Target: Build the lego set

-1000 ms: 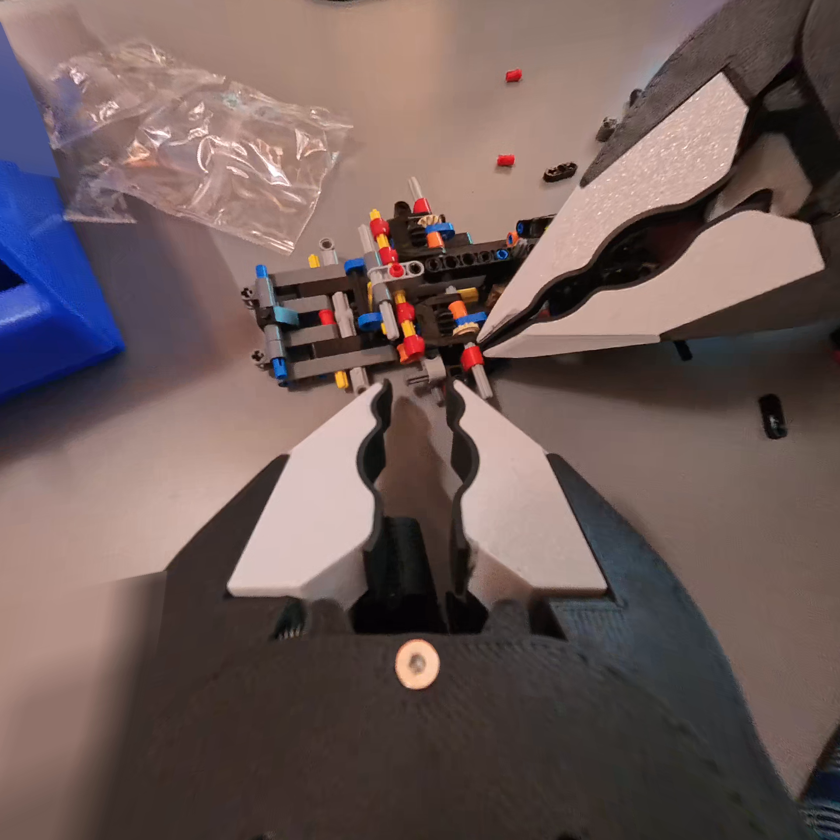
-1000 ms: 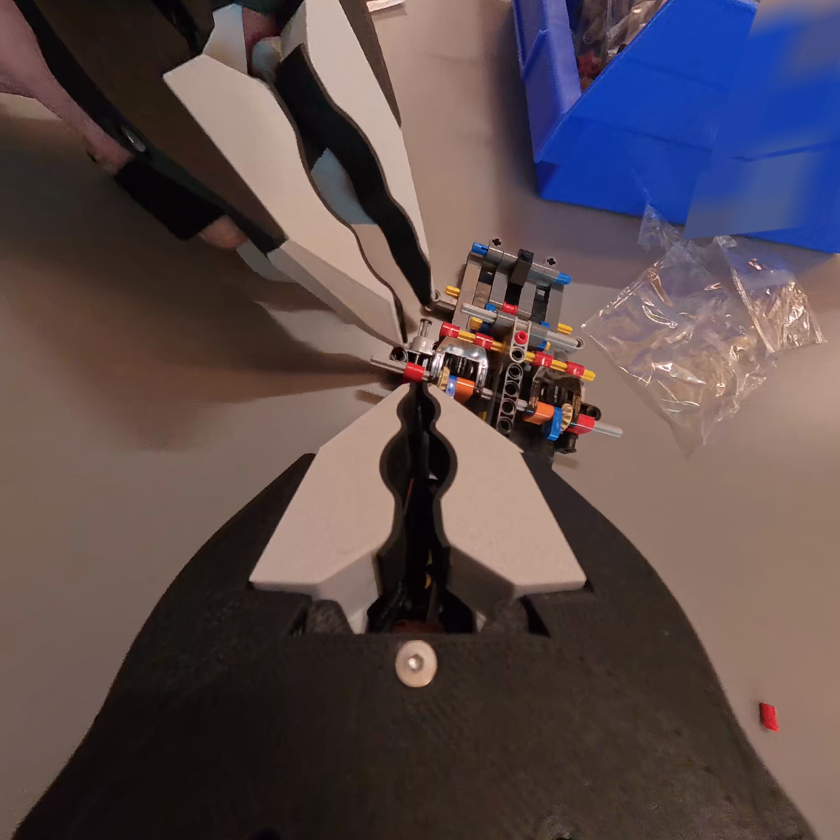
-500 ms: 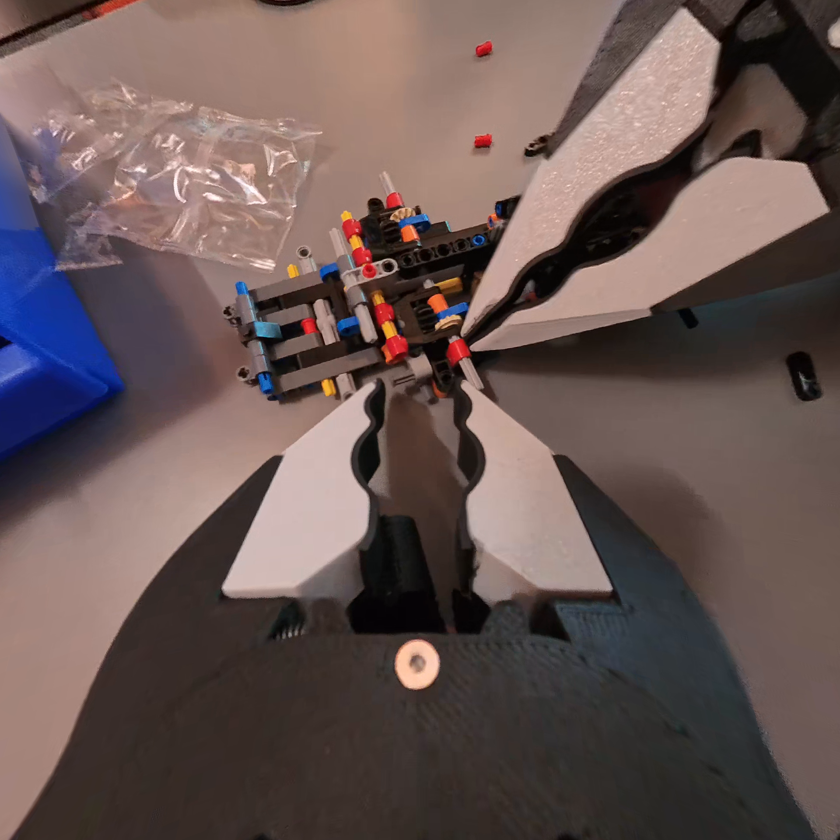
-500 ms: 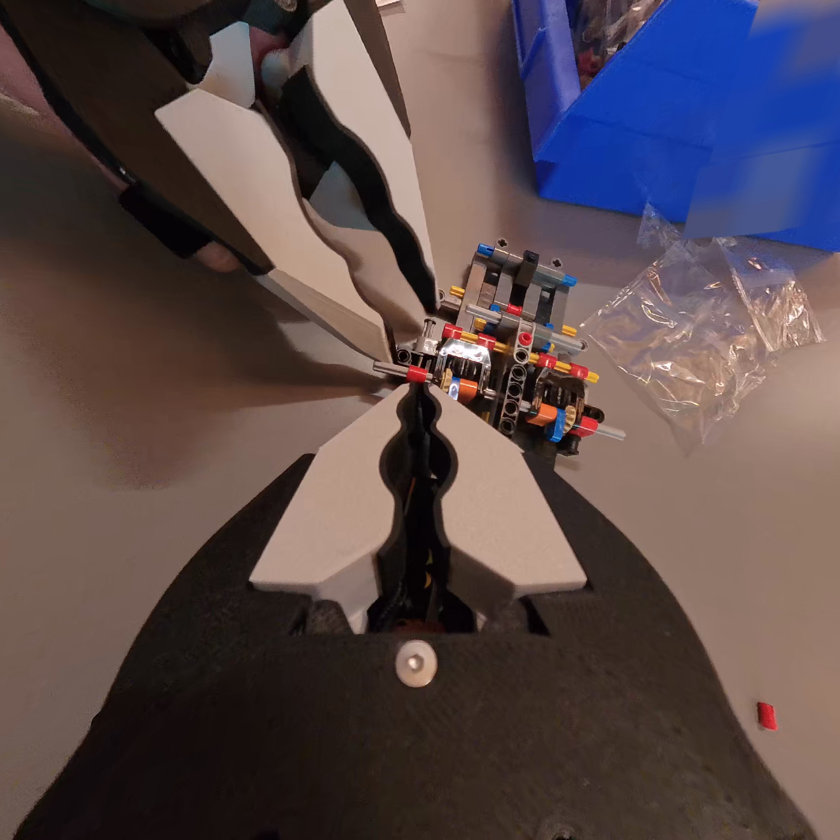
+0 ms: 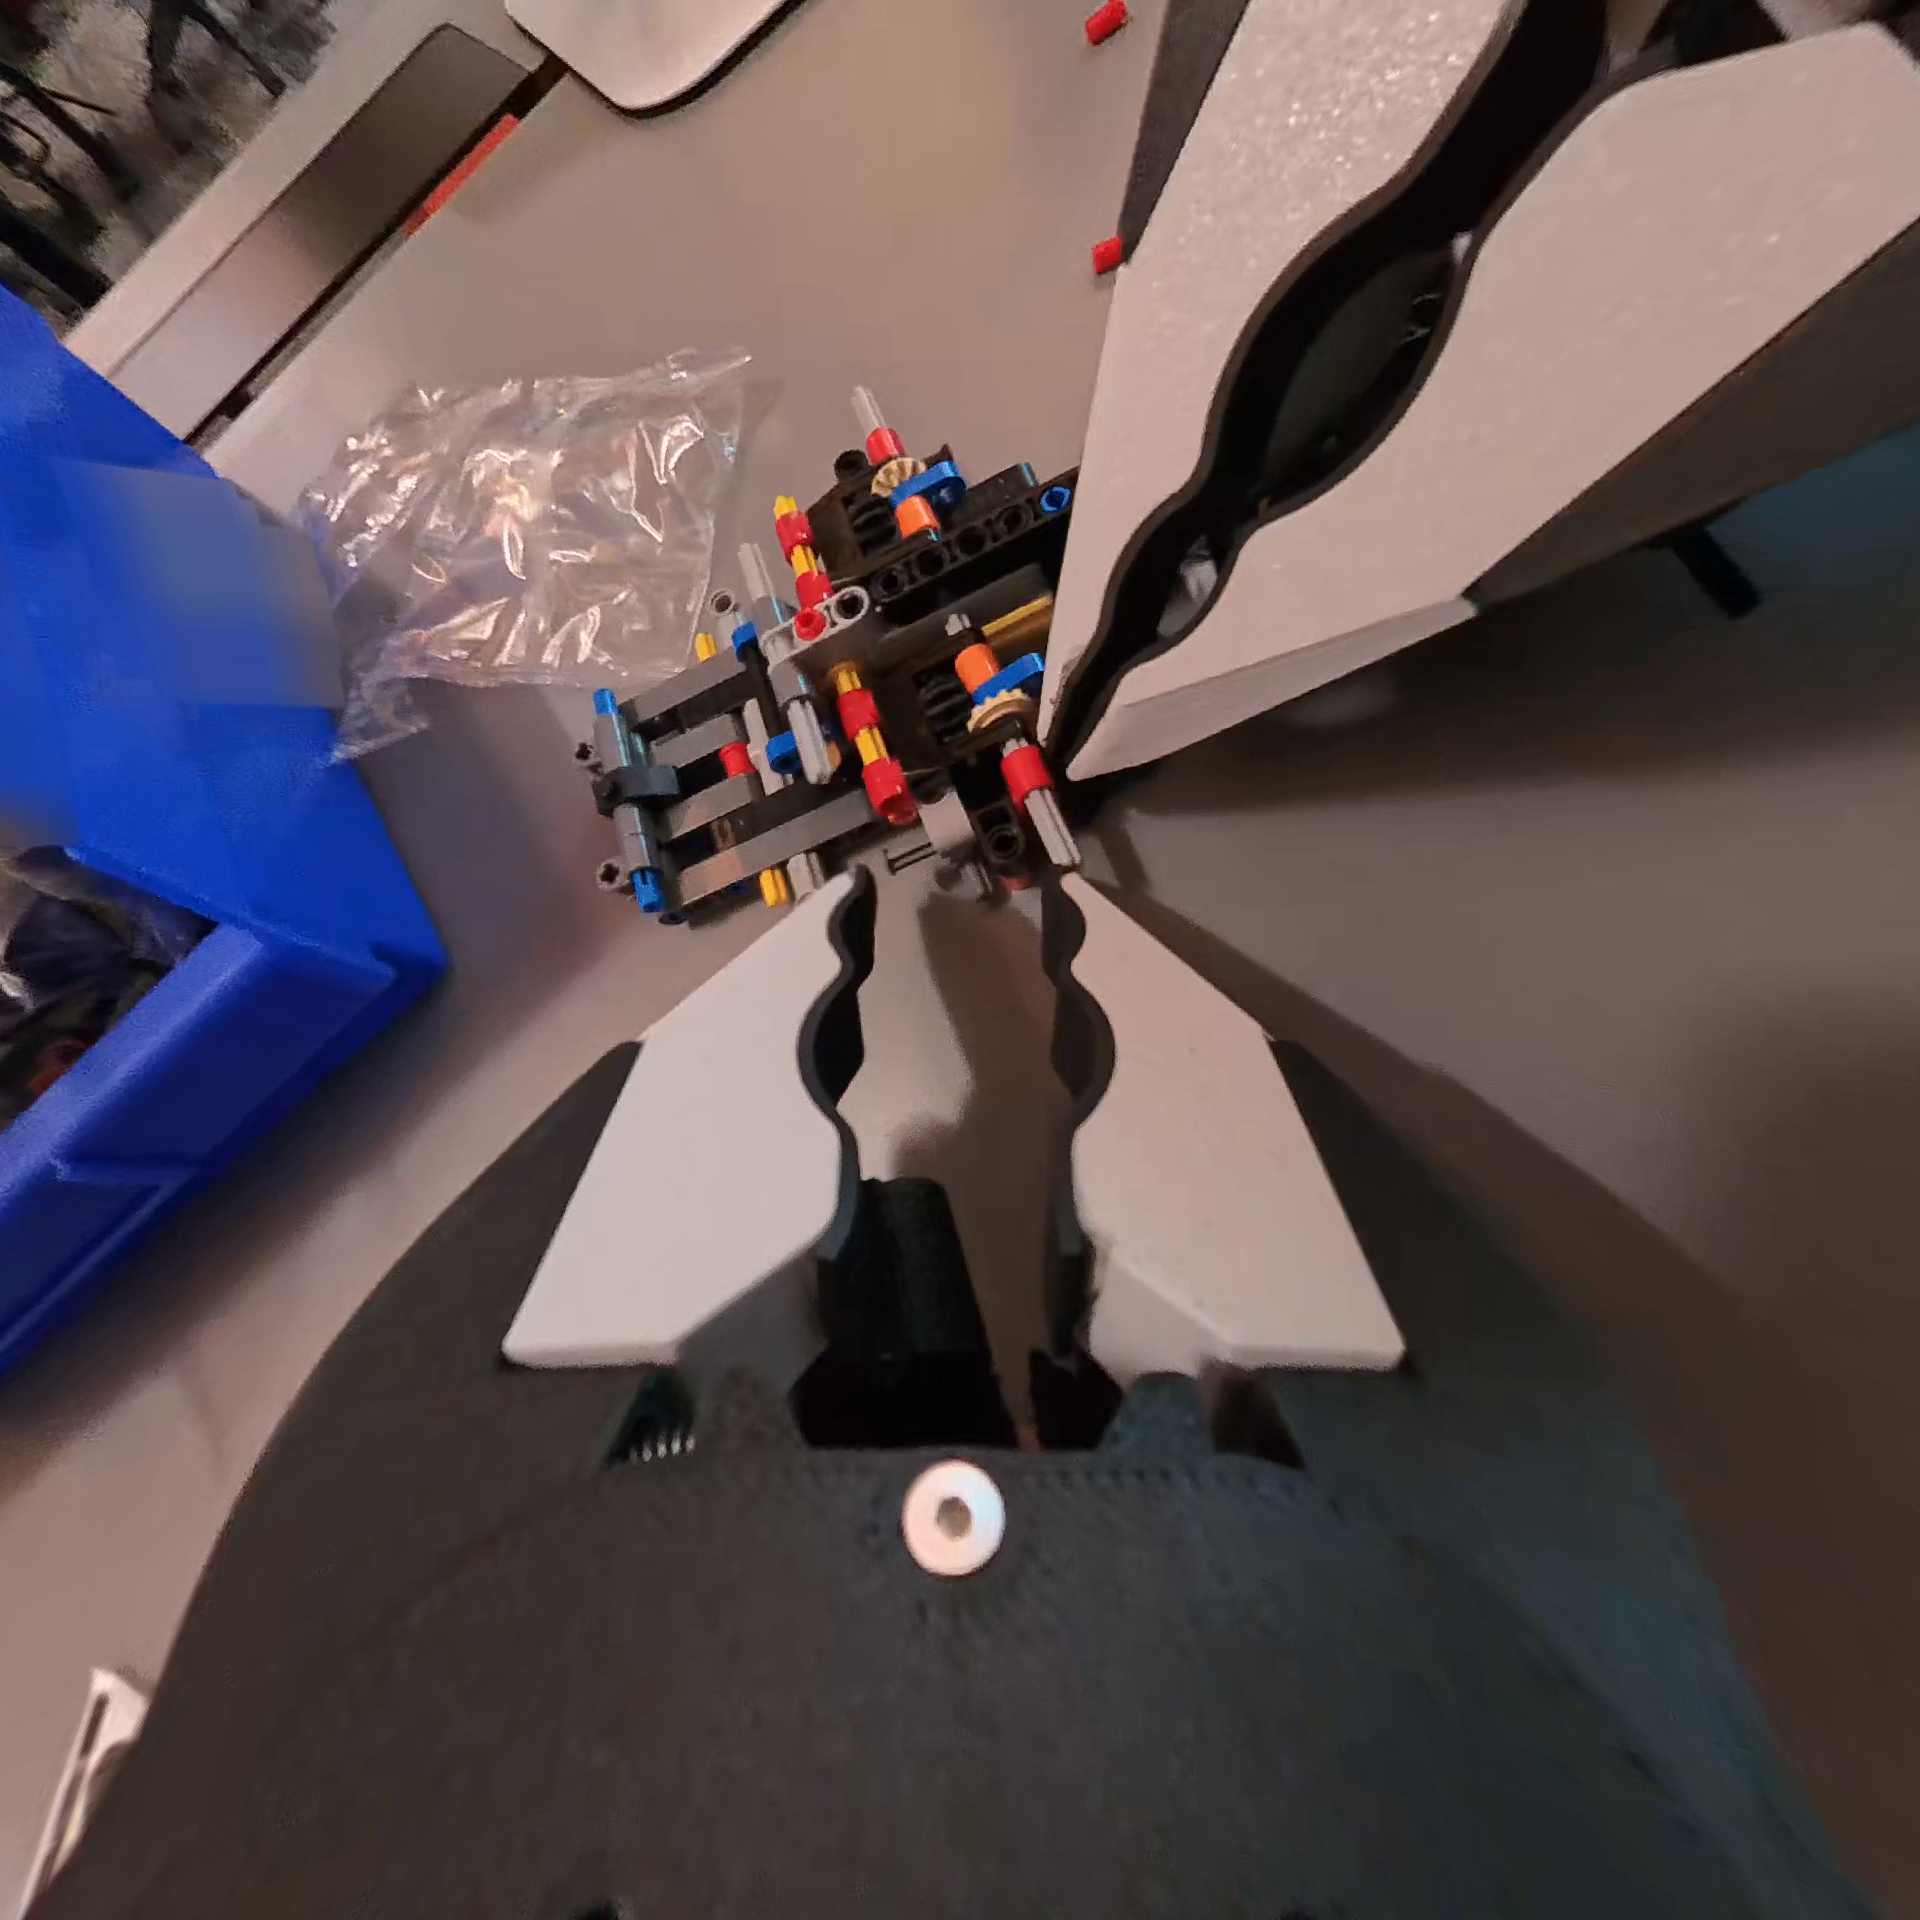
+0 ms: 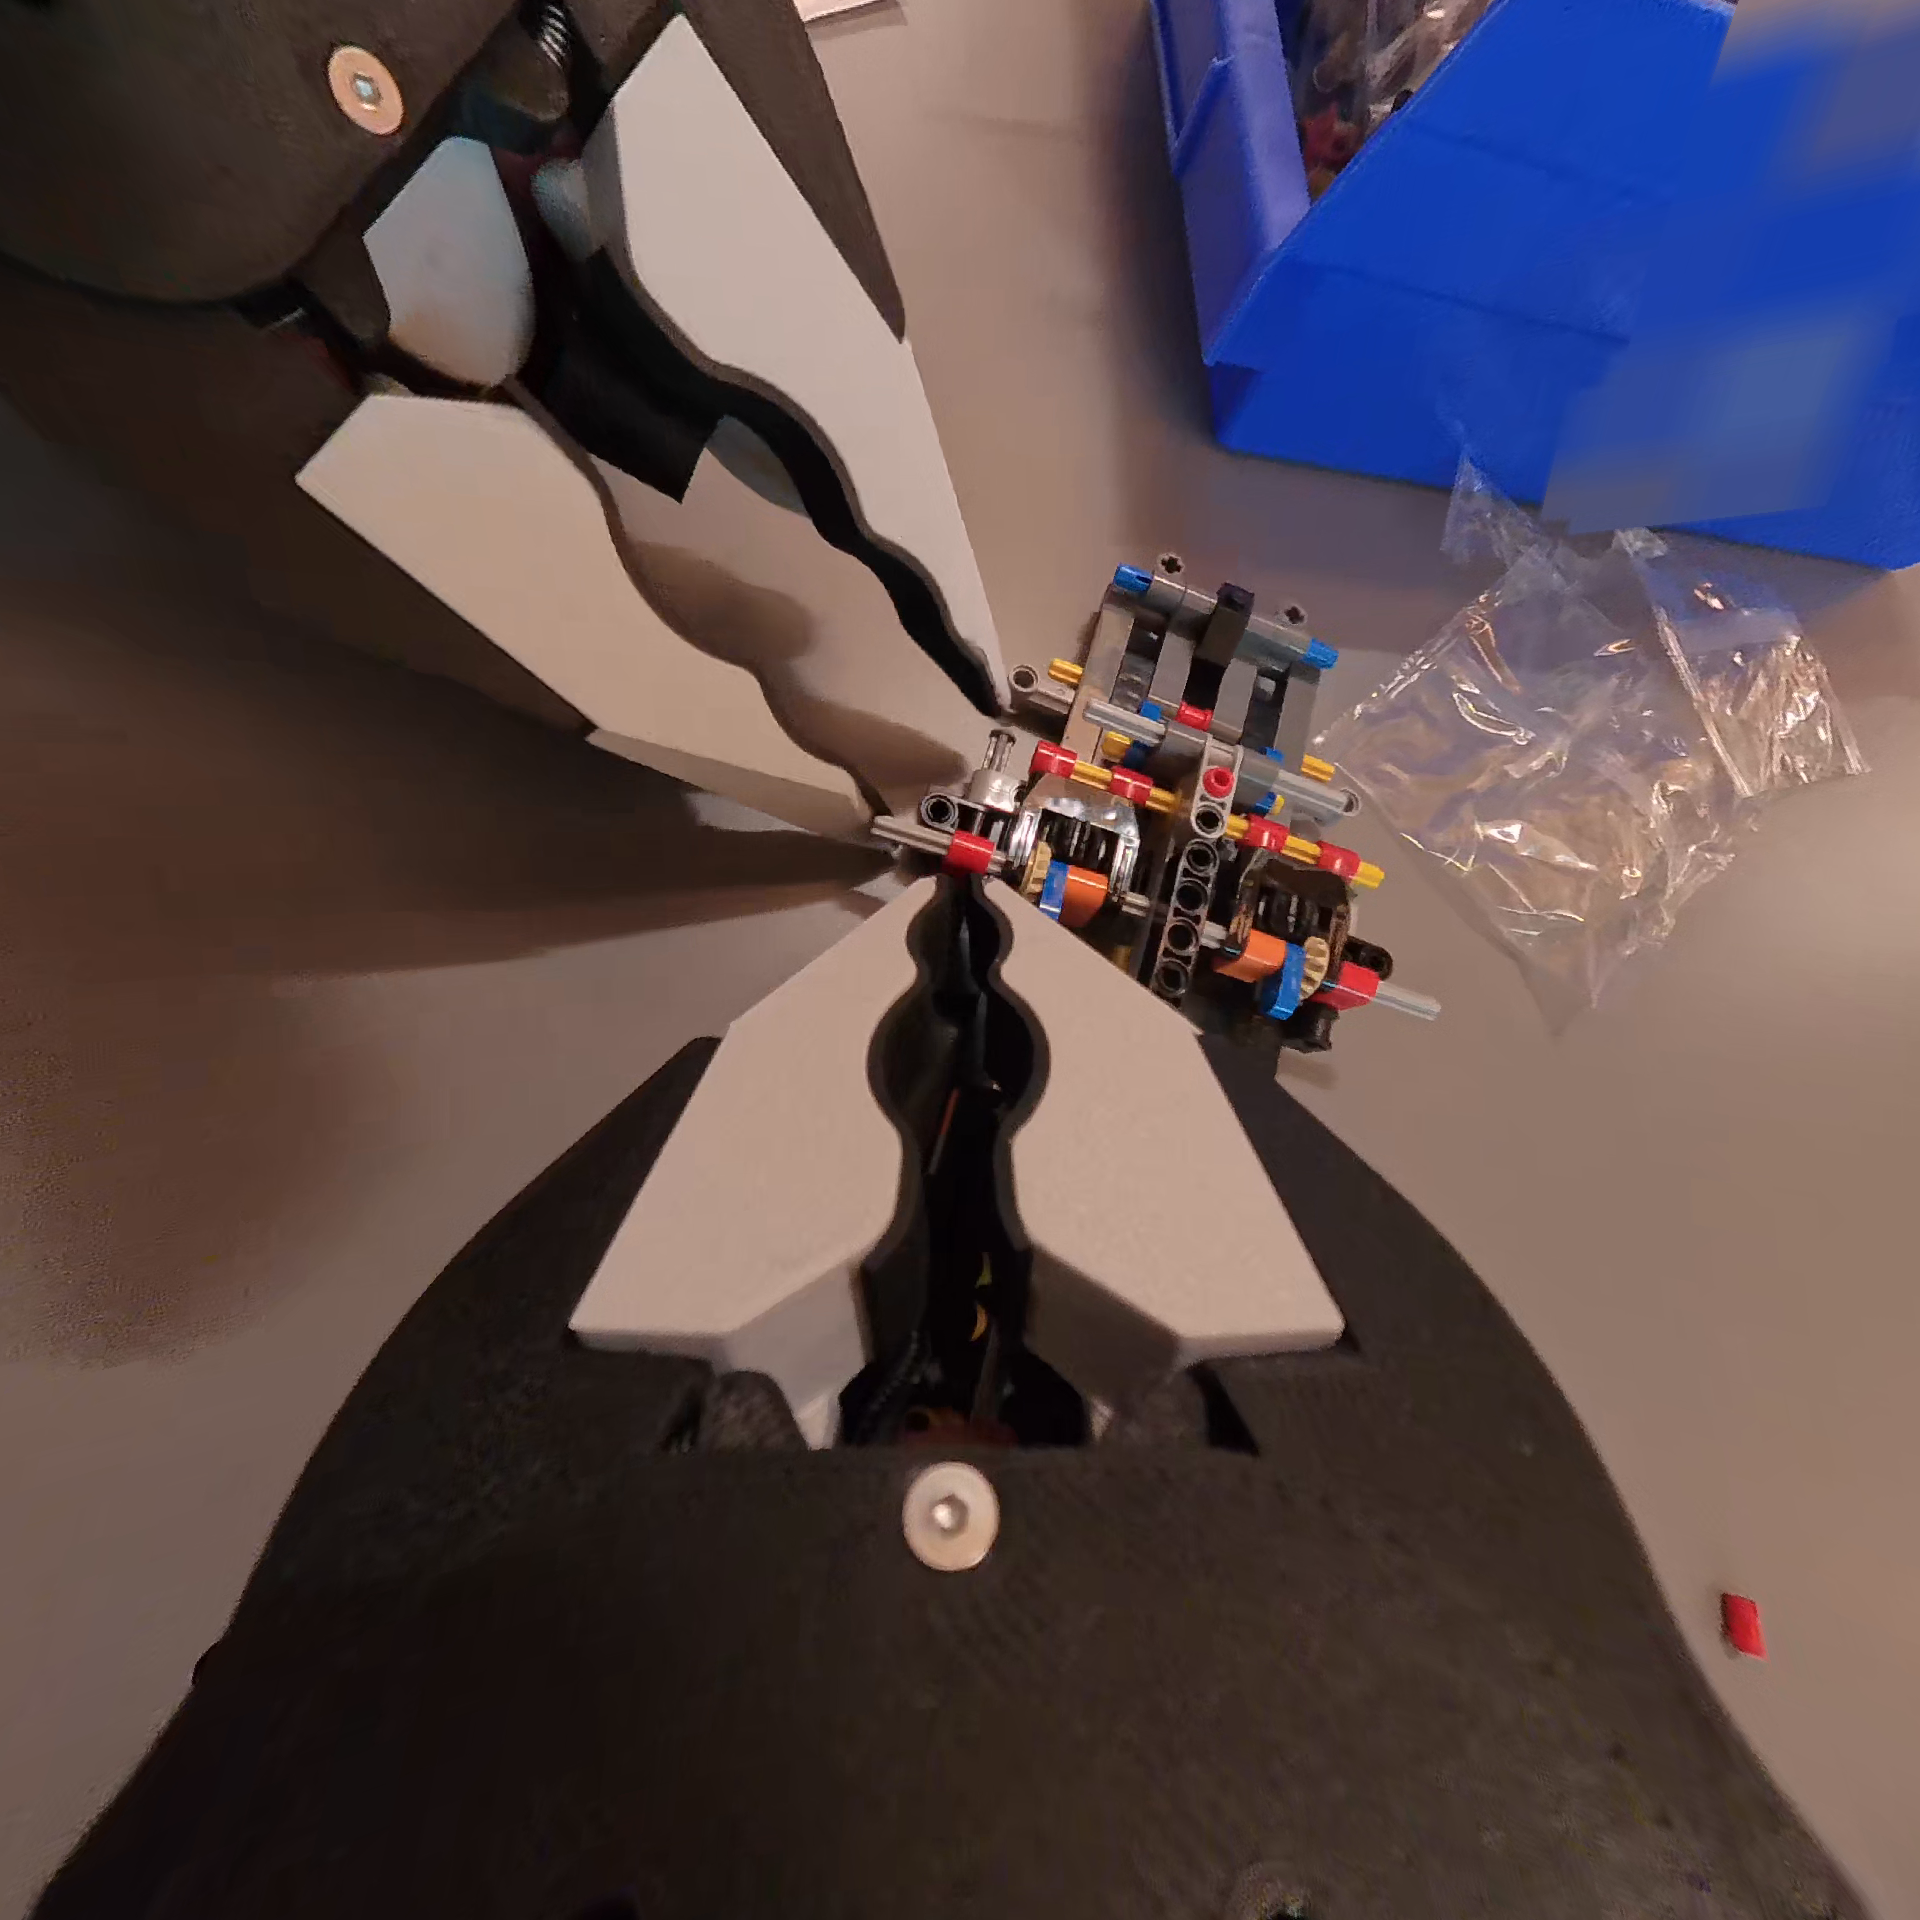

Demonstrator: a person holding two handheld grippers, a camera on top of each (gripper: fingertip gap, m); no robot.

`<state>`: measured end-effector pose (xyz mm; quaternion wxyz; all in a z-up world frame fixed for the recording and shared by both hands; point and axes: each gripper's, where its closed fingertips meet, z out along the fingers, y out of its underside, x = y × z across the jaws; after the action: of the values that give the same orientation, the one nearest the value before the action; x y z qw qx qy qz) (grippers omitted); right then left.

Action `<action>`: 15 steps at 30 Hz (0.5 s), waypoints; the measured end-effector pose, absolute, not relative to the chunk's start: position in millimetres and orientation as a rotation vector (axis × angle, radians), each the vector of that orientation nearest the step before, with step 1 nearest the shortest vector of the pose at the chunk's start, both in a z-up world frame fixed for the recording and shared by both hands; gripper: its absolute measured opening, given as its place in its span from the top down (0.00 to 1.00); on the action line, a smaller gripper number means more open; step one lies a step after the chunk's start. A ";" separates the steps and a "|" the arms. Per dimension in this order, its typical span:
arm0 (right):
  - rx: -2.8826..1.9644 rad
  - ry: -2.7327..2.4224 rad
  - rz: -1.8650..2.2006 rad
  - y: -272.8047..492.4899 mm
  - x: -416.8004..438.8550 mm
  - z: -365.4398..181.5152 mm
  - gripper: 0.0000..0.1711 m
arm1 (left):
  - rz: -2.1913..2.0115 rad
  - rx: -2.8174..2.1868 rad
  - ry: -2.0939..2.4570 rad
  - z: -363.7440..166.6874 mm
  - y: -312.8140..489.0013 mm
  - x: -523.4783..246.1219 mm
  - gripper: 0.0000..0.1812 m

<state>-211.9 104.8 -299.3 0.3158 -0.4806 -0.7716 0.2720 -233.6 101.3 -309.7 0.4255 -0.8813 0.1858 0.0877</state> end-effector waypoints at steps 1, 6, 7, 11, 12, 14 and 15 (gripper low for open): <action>-1.269 -2.029 0.714 105.4 -212.2 -299.3 1.00 | 0.246 -2.196 0.467 -309.2 102.4 -235.4 0.82; -1.277 -2.017 0.712 107.2 -213.0 -298.7 1.00 | 0.291 -2.190 0.487 -310.2 104.4 -236.2 0.84; -1.278 -2.010 0.713 107.3 -213.1 -298.0 1.00 | 0.277 -2.199 0.491 -311.6 104.2 -235.5 0.87; -1.267 -1.978 0.730 107.3 -208.0 -283.9 1.00 | 0.253 -2.207 0.474 -311.5 103.9 -236.6 0.84; -1.278 -1.959 0.735 110.8 -205.3 -277.9 0.98 | 0.240 -2.211 0.462 -311.3 103.2 -237.4 0.82; -1.307 -1.908 0.738 122.6 -198.1 -265.7 0.90 | 0.206 -2.220 0.451 -311.6 101.9 -237.1 0.78; -1.323 -1.882 0.725 131.1 -193.8 -261.4 0.88 | 0.195 -2.224 0.448 -311.8 101.9 -236.9 0.78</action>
<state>-193.8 131.1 -261.4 0.3566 -0.5125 -0.7289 0.2809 -236.9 101.9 -311.8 0.4192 -0.8868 0.1786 0.0776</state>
